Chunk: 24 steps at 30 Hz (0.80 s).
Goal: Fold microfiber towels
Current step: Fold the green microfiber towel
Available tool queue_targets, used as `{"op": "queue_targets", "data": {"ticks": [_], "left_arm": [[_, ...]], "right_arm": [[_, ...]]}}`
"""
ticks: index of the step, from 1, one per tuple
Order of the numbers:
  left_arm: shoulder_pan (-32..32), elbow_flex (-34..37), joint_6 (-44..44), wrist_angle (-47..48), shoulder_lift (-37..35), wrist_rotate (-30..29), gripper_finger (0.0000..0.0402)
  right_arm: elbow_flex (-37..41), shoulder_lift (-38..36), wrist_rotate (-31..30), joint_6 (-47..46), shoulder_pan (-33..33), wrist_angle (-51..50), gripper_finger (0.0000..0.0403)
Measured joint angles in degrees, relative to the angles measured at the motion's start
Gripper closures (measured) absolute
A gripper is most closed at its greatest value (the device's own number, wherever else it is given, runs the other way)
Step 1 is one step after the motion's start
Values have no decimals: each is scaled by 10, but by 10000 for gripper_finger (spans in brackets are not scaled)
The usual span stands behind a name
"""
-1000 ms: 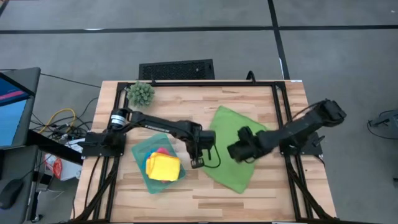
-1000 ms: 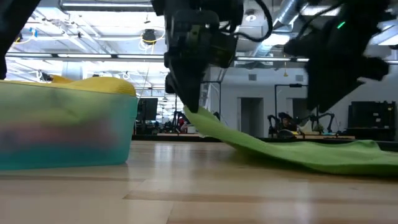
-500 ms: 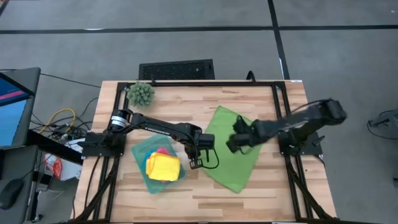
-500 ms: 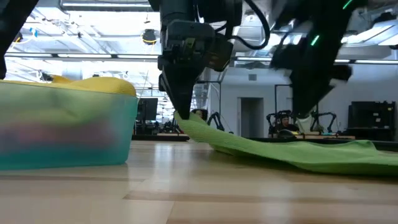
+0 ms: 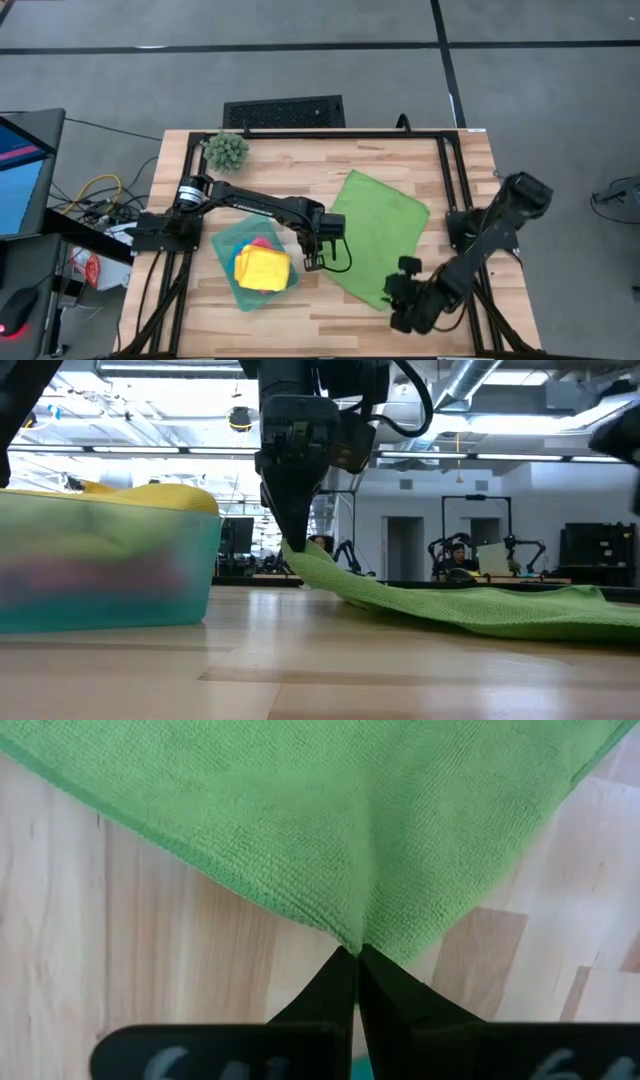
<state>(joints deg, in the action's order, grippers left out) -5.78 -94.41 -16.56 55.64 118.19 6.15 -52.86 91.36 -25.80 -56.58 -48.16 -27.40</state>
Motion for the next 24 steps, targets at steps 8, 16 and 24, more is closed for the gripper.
{"op": "queue_targets", "data": {"ticks": [8, 16, 24], "left_arm": [[0, 0, 8, 1, 0, 0, 401], [0, 0, 9, -1, 0, -1, 401], [0, 0, 9, -6, 0, 0, 401]], "right_arm": [[-48, 118, 20, -10, -17, 73, 192], [-89, 181, 31, -117, -17, 8, 148], [-91, 180, 36, -155, -14, -10, 174]]}}
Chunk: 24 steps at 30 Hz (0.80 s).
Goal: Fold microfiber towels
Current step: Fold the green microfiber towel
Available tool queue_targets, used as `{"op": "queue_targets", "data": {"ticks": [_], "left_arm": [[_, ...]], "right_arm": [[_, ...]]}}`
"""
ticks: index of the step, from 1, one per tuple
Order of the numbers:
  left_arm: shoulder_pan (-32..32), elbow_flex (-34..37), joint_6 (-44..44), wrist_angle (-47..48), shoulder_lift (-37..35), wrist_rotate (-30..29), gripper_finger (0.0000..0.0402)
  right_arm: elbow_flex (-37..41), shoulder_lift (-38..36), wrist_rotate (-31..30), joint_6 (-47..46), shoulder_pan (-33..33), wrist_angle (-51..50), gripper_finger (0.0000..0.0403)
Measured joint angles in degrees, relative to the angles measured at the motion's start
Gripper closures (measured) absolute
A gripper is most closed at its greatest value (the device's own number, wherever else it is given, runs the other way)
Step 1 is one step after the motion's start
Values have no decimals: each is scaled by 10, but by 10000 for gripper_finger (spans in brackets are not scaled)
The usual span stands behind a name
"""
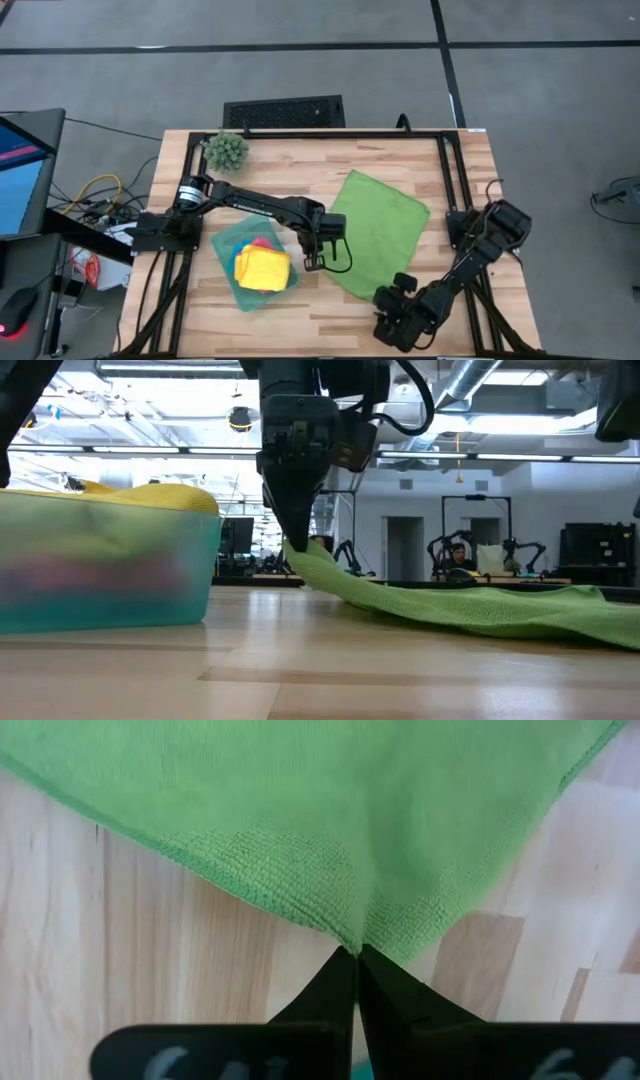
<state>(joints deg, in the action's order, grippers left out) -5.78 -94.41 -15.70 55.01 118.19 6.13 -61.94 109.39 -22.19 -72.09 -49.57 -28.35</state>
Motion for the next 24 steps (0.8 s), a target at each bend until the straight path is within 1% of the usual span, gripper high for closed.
{"op": "queue_targets", "data": {"ticks": [2, 5, 7, 9, 10, 11, 14, 18, 21, 24], "left_arm": [[0, 0, -2, -10, 0, 0, 401], [0, 0, -5, -18, 0, 3, 401], [0, 0, -7, -24, 0, 15, 401], [0, 0, -17, -23, 0, 28, 401], [1, 0, -23, -21, 0, 36, 401], [3, 0, -31, -17, 0, 46, 401], [11, 0, -58, 2, 0, 87, 401], [20, 0, -74, 27, 0, 116, 401], [26, 0, -76, 29, 0, 127, 401], [37, 0, -89, 22, 0, 147, 401]], "right_arm": [[0, -1, 15, -19, 5, -20, 208], [0, -1, 25, -30, 9, -38, 276], [0, -2, 30, -30, 11, -43, 322], [0, -6, 52, -31, 18, -42, 367], [-2, -10, 59, -31, 20, -43, 383], [-6, -13, 62, -28, 21, -46, 390], [-15, -33, 74, -16, 20, -52, 390], [-21, -93, 64, -29, 16, -55, 397], [-21, -135, 46, -84, 16, -121, 396], [-21, -173, 38, -146, 16, -220, 399]]}}
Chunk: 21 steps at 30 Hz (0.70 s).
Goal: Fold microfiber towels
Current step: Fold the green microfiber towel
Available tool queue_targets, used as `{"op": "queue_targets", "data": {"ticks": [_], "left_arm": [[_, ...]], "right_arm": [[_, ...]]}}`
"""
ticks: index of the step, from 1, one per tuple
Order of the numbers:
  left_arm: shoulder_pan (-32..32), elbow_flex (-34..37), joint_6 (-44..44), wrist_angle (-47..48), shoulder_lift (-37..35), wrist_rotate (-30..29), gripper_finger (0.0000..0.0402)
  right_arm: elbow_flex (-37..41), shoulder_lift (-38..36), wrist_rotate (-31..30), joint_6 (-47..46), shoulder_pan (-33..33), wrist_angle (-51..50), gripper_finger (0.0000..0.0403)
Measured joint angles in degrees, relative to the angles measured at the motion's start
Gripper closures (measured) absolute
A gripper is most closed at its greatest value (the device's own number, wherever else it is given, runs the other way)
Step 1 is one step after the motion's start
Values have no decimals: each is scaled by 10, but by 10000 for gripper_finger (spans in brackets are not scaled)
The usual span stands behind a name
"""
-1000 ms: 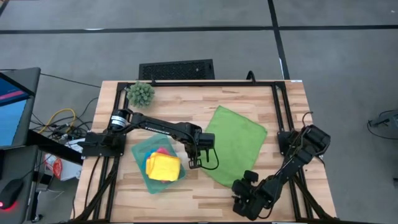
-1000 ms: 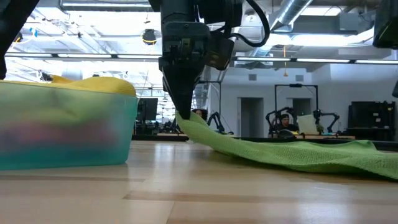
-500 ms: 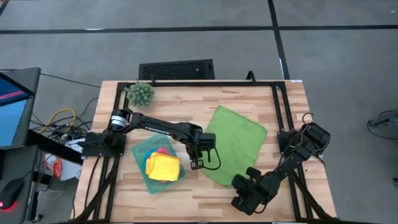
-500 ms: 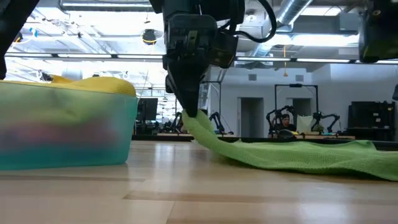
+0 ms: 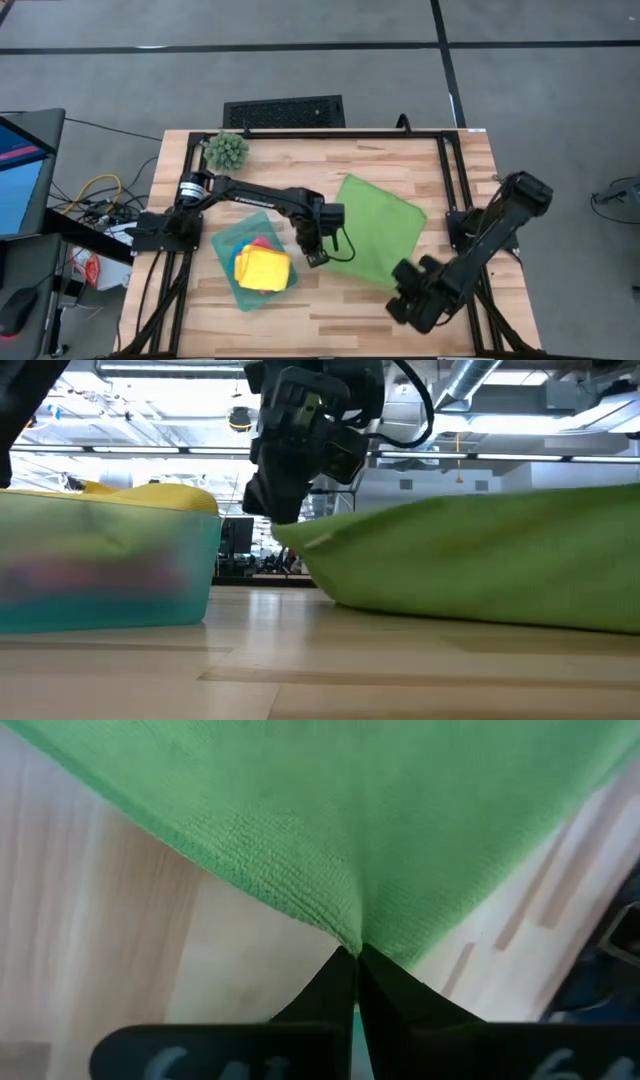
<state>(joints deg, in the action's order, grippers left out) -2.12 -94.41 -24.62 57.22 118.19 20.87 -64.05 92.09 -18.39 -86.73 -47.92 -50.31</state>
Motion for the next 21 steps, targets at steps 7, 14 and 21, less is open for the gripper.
{"op": "queue_targets", "data": {"ticks": [7, 14, 21], "left_arm": [[38, 0, -50, -75, 0, 59, 401], [87, 0, -105, -147, 0, 38, 401], [136, 0, -142, -202, 0, 12, 401]], "right_arm": [[0, -48, -8, -100, 21, -183, 400], [0, -42, 9, -104, 59, -260, 400], [26, -27, 15, -103, 100, -283, 398]]}}
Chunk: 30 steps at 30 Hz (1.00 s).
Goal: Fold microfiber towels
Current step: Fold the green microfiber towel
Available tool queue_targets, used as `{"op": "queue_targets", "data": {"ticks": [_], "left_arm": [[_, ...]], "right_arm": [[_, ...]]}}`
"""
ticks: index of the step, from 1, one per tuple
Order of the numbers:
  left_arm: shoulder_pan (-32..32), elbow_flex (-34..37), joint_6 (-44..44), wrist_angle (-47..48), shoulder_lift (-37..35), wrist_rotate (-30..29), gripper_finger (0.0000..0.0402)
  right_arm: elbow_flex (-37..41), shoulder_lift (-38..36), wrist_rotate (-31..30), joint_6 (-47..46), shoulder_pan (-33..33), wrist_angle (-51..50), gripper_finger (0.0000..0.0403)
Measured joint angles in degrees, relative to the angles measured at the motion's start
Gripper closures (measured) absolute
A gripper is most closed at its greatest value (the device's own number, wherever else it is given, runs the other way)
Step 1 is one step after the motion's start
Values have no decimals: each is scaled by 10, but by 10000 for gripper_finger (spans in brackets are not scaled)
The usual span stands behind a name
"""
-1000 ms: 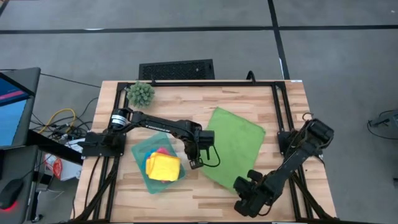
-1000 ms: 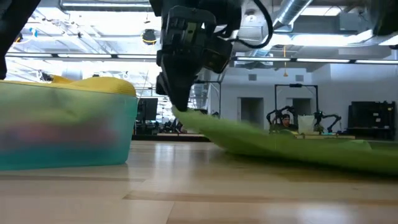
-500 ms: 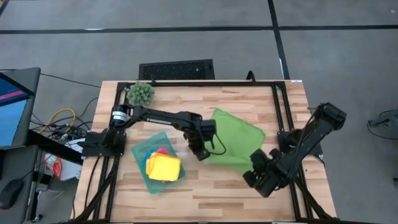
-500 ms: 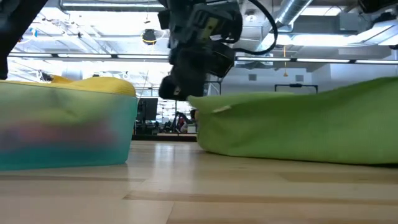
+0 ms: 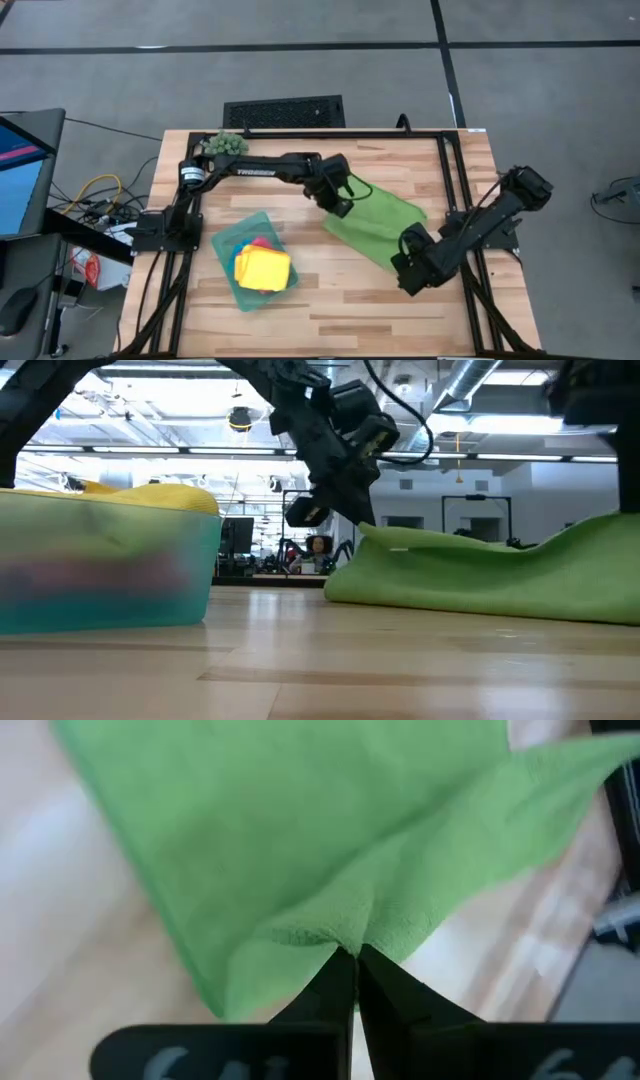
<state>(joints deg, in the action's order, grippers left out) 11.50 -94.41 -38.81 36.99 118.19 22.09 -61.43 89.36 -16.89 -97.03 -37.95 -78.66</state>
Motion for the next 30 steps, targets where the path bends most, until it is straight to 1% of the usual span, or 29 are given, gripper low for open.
{"op": "queue_targets", "data": {"ticks": [4, 10, 16, 19, 27, 30], "left_arm": [[16, 0, 0, -10, 0, -38, 401], [35, 0, 0, -36, 0, -51, 401], [43, 0, 0, -83, 0, -85, 401], [45, 0, 2, -87, 0, -110, 401], [45, 0, 25, -82, 0, -142, 401], [45, 0, 26, -81, 0, -157, 401]], "right_arm": [[28, -1, 0, 3, 25, -9, 398], [67, -2, 2, 42, 66, -6, 397], [96, -2, 2, 76, 104, -3, 396], [107, -2, -7, 92, 120, 1, 395], [142, -2, -26, 156, 161, 77, 390], [149, -2, -39, 165, 175, 94, 383]]}}
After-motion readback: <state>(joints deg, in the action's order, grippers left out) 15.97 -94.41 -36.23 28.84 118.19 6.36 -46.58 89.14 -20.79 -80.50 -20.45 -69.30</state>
